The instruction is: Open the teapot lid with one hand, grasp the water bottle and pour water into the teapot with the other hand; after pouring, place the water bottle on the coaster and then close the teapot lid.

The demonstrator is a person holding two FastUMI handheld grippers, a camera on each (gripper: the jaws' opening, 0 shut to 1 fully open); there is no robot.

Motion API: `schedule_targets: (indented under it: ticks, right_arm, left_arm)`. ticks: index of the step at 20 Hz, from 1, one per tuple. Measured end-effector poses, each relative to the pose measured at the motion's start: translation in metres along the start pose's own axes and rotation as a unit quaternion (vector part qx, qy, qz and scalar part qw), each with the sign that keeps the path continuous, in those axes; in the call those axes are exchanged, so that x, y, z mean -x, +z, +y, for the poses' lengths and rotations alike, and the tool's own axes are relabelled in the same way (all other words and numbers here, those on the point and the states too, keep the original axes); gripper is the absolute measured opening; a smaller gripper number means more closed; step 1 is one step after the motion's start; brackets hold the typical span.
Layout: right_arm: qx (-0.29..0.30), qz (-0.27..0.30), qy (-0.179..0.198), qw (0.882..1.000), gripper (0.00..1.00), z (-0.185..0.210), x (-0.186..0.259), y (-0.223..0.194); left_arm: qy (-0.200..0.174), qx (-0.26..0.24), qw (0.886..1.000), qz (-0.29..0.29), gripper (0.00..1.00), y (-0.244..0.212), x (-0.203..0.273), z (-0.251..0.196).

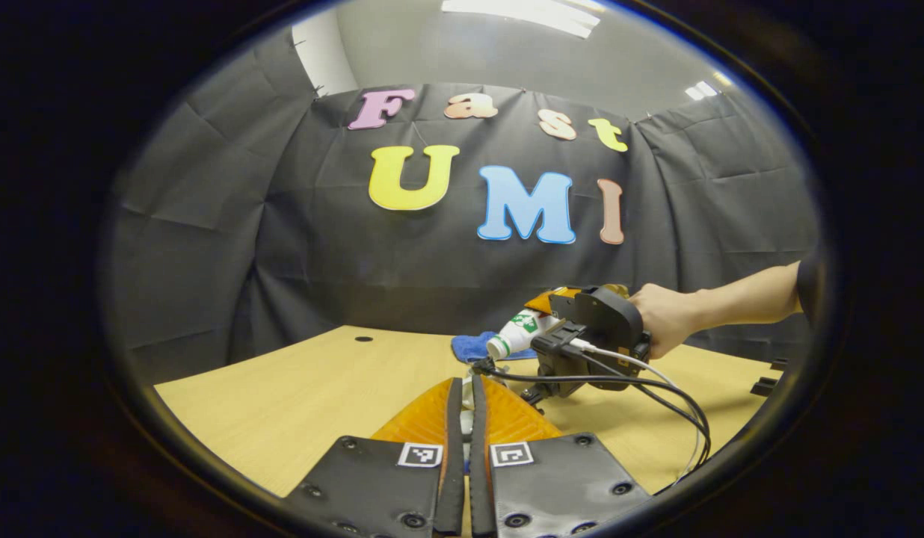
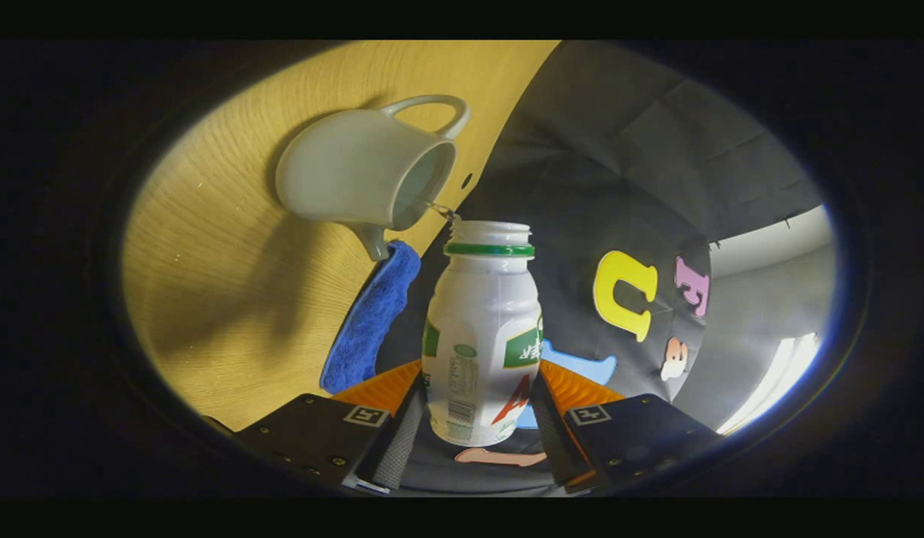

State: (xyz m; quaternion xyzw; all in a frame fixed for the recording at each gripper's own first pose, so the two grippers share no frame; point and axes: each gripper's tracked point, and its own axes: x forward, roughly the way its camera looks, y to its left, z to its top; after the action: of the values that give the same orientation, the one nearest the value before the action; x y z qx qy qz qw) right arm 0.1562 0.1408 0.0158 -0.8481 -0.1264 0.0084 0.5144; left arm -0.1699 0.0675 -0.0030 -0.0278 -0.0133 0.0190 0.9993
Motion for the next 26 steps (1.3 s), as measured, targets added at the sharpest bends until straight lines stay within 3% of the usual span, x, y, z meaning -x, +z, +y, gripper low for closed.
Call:
schedule_targets:
  ticks: [23,24,26]
  right_arm:
    - [0.065,-0.022,-0.015,0.998,0.72,-0.0055,-0.0018,-0.0011]
    - [0.065,-0.022,-0.015,0.997,0.72,-0.0054,-0.0018,-0.0009]
    - [0.069,-0.023,-0.017,0.997,0.72,-0.0054,-0.0017,-0.0012]
  left_arm:
    - [0.011,-0.005,1.000,-0.003,0.13,0.0027,0.0018,0.0076]
    - [0.013,-0.006,1.000,-0.006,0.09,0.0048,0.0027,0.0084]
    - [0.014,-0.007,1.000,-0.008,0.13,0.0056,0.0030,0.0085]
